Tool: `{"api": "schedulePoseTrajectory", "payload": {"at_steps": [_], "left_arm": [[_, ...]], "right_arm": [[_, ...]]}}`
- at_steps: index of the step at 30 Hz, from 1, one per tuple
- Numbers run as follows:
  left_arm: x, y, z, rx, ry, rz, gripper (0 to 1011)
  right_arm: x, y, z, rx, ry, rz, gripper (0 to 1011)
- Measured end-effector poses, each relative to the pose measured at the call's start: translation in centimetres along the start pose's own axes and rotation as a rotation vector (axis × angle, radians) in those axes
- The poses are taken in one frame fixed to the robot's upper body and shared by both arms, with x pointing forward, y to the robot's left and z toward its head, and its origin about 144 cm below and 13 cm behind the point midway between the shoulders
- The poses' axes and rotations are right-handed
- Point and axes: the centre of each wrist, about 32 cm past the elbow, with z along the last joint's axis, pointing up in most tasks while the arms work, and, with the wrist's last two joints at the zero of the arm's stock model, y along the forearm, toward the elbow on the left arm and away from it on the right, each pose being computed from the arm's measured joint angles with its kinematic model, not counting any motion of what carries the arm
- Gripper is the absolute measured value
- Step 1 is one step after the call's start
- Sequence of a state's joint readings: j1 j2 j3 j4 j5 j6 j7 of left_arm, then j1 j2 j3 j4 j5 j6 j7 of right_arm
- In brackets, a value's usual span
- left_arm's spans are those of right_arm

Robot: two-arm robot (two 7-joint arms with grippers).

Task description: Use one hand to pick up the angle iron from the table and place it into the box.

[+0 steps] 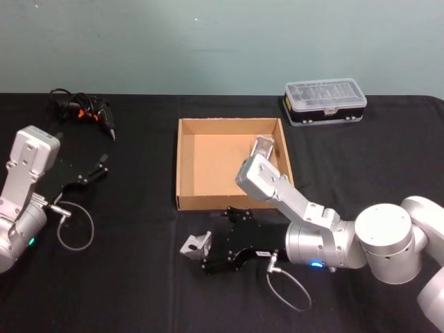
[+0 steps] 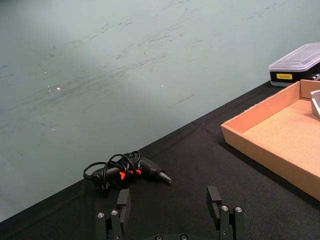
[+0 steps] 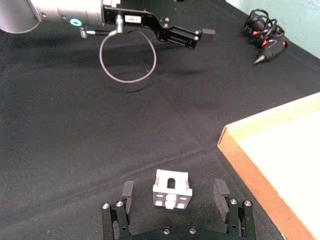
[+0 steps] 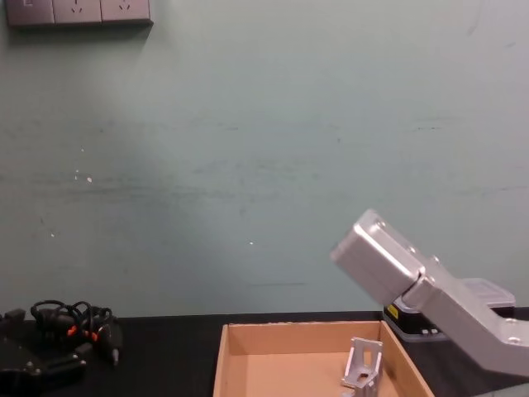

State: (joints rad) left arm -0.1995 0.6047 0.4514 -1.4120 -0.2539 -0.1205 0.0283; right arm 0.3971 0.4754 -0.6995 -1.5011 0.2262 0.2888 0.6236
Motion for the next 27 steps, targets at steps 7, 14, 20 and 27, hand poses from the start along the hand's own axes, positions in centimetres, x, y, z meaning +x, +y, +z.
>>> {"api": "schedulePoseTrajectory", "payload": {"at_steps": [7,14,20,27], "left_arm": [[0.00,0.00,0.00,0.000,0.000,0.000,1000],[0.00,0.00,0.00,0.000,0.000,0.000,1000],[0.00,0.00,0.00,0.000,0.000,0.000,1000],[0.00,0.00,0.00,0.000,0.000,0.000,1000]], "right_arm": [[0.16,0.46,-0.23,-0.014,0.007,-0.001,1002],[0.26,0.75,-0.26,-0.014,0.013,0.001,1002],[0.23,0.95,-0.27,-0.013,0.016,0.012,927],[0.19,1.04,-0.30,-0.011,0.017,0.018,734]]}}
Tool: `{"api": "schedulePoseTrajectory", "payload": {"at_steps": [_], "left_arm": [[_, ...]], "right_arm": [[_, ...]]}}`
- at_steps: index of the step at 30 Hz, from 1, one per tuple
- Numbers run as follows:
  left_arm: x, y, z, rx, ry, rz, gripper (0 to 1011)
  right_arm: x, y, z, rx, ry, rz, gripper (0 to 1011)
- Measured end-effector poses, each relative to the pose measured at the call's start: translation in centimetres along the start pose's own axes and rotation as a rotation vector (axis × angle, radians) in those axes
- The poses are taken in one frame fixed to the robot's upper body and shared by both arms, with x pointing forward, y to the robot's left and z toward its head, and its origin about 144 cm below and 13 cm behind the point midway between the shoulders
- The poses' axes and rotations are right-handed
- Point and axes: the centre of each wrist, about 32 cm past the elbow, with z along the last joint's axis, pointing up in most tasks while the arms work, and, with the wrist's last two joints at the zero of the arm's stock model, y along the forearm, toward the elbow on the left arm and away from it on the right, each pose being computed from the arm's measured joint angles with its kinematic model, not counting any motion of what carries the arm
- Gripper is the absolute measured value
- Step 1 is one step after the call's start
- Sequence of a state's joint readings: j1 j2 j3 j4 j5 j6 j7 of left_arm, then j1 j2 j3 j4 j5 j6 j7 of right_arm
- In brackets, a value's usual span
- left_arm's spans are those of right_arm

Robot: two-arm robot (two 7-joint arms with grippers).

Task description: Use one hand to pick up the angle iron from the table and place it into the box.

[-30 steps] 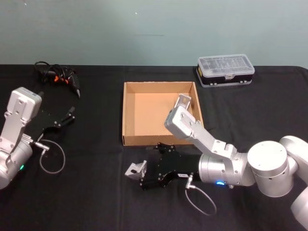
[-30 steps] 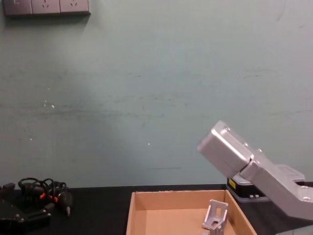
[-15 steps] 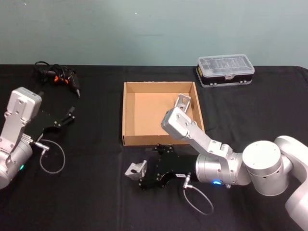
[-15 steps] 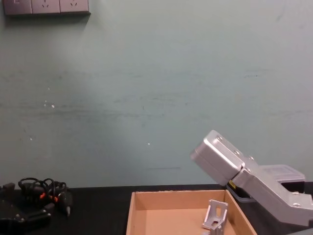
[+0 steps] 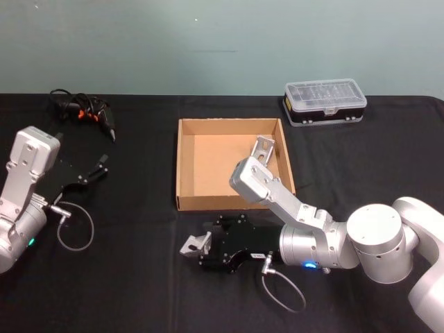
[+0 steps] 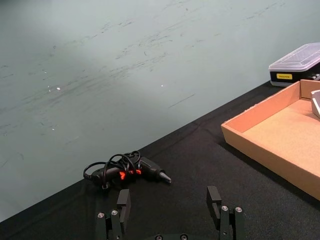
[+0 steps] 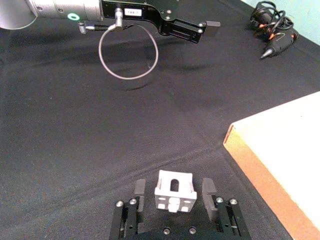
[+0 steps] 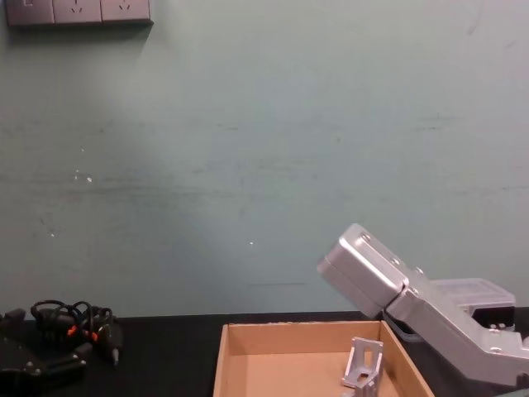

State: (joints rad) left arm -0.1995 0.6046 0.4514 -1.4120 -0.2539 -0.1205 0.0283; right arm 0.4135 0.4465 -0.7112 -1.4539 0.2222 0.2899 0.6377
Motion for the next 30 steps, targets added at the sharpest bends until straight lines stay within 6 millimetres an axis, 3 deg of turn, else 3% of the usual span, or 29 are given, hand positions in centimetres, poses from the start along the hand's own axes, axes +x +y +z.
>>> {"api": "schedulePoseTrajectory", "payload": {"at_steps": [9,20,30], "left_arm": [[0.0,0.0,0.0,0.000,0.000,0.000,1000],[0.0,0.0,0.0,0.000,0.000,0.000,1000],[0.0,0.0,0.0,0.000,0.000,0.000,1000]], "right_arm": [[0.0,0.0,0.1,0.003,-0.008,0.002,461],[0.1,-0.3,0.6,0.019,-0.016,-0.001,453],[1.0,-2.4,3.3,0.114,-0.060,-0.082,453]]}}
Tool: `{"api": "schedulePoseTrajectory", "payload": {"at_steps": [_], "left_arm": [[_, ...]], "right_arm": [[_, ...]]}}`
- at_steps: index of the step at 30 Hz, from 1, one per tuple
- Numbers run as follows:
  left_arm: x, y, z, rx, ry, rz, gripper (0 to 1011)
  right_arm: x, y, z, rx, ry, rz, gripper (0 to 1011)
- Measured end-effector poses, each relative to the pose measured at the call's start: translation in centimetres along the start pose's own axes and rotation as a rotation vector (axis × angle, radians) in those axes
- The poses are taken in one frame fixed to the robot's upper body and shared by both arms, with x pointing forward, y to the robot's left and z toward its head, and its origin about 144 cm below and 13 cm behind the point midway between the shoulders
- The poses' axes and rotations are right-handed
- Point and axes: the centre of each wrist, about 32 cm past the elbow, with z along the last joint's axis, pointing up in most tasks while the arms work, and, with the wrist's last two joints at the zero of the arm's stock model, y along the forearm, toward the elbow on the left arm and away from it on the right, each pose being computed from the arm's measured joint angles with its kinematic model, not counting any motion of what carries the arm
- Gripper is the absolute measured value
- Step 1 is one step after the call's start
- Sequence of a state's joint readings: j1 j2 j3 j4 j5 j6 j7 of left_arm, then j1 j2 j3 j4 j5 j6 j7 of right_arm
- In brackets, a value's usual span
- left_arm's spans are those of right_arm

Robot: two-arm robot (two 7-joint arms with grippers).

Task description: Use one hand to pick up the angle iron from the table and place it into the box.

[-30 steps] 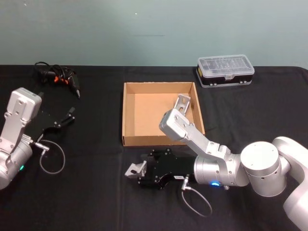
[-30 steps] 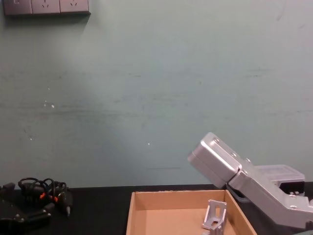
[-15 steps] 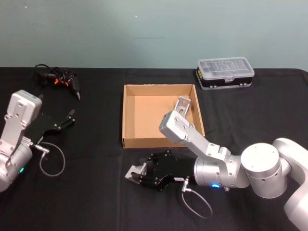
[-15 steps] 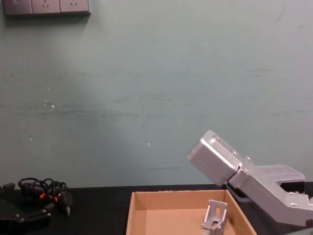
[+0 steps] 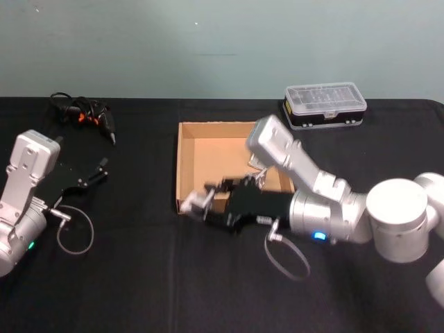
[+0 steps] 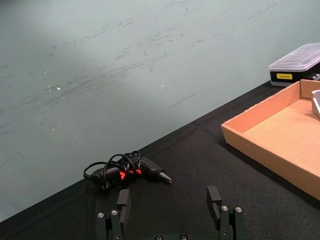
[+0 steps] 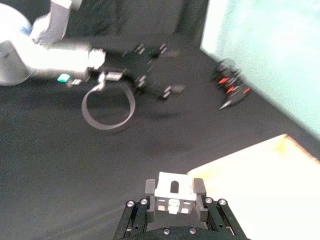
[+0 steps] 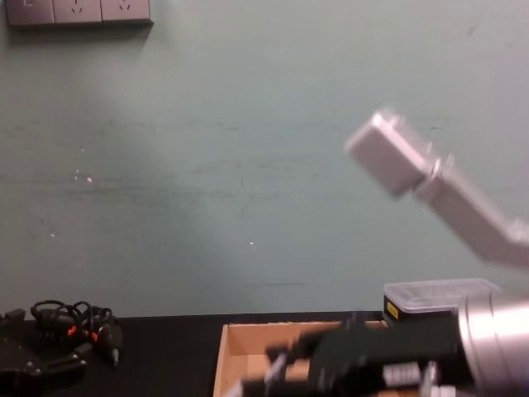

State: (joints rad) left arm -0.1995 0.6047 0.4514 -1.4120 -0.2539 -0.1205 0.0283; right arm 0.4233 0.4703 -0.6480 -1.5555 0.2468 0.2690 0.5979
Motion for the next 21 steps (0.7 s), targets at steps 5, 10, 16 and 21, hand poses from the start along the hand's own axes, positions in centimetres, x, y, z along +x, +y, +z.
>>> {"api": "schedulePoseTrajectory", "payload": {"at_steps": [5,10,16,21], "left_arm": [[0.0,0.0,0.0,0.000,0.000,0.000,1000],[0.0,0.0,0.0,0.000,0.000,0.000,1000],[0.0,0.0,0.0,0.000,0.000,0.000,1000],[0.0,0.0,0.0,0.000,0.000,0.000,1000]], "right_arm": [[1.3,-0.8,1.4,0.049,-0.021,-0.085,453],[2.1,-0.9,1.7,0.067,-0.024,-0.156,453],[3.2,-0.2,1.4,0.061,-0.017,-0.221,453],[4.1,0.9,1.0,0.044,-0.006,-0.254,453]]}}
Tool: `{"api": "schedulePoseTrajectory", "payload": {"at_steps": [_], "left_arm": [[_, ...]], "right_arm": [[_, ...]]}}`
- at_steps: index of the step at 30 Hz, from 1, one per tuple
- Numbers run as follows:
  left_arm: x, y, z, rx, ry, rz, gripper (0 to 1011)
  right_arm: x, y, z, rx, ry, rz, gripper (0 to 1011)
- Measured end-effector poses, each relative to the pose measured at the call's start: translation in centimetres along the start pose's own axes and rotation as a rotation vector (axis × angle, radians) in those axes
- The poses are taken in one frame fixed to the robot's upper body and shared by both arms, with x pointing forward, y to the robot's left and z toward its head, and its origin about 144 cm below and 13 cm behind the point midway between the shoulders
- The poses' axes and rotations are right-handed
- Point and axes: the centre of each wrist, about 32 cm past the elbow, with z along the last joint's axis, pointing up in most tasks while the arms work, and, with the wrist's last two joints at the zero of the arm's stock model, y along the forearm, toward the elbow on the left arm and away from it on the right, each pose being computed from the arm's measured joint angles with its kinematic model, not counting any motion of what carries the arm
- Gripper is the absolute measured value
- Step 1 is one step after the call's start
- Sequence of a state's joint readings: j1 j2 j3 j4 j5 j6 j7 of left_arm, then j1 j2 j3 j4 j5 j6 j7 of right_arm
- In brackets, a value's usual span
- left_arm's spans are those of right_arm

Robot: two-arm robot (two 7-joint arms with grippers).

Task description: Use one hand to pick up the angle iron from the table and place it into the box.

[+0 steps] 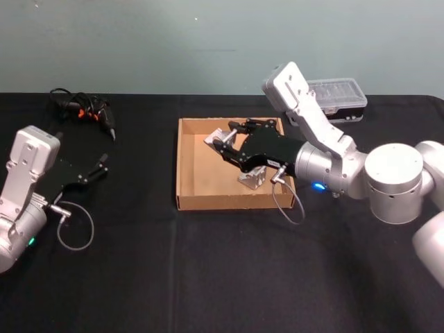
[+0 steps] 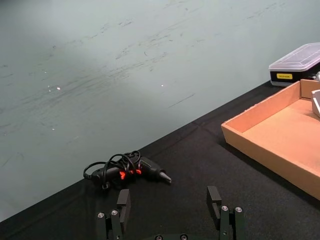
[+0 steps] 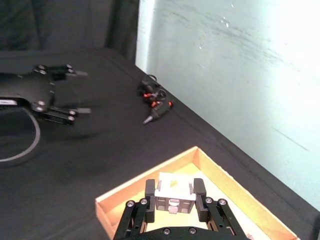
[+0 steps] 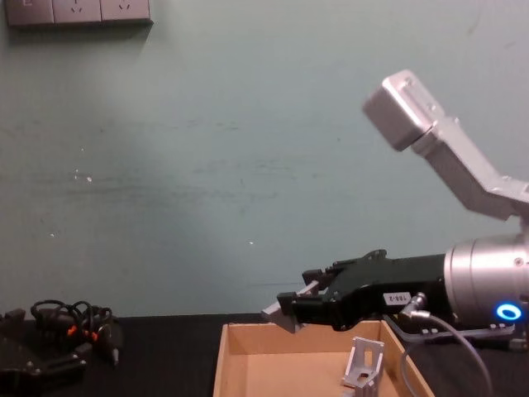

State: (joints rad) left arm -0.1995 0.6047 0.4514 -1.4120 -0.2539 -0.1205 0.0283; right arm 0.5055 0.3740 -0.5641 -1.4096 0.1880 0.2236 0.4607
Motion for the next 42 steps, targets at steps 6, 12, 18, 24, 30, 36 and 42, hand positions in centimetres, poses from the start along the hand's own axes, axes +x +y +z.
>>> {"api": "schedulePoseTrajectory", "payload": {"at_steps": [6,12,18,24,30,36,42], "left_arm": [[0.0,0.0,0.0,0.000,0.000,0.000,1000],[0.0,0.0,0.0,0.000,0.000,0.000,1000],[0.0,0.0,0.0,0.000,0.000,0.000,1000],[0.0,0.0,0.0,0.000,0.000,0.000,1000],[0.0,0.0,0.0,0.000,0.000,0.000,1000],[0.0,0.0,0.0,0.000,0.000,0.000,1000],[0.0,0.0,0.0,0.000,0.000,0.000,1000]], "right_arm": [[0.4,1.6,-1.1,-0.041,0.015,-0.009,453],[0.5,3.1,-2.4,-0.089,0.034,0.002,453],[0.5,4.2,-3.2,-0.120,0.037,0.020,453],[0.5,4.7,-3.5,-0.132,0.038,0.028,453],[0.6,4.9,-3.6,-0.139,0.038,0.033,453],[0.8,5.0,-3.6,-0.142,0.041,0.038,548],[0.8,4.9,-3.8,-0.135,0.043,0.033,705]]}}
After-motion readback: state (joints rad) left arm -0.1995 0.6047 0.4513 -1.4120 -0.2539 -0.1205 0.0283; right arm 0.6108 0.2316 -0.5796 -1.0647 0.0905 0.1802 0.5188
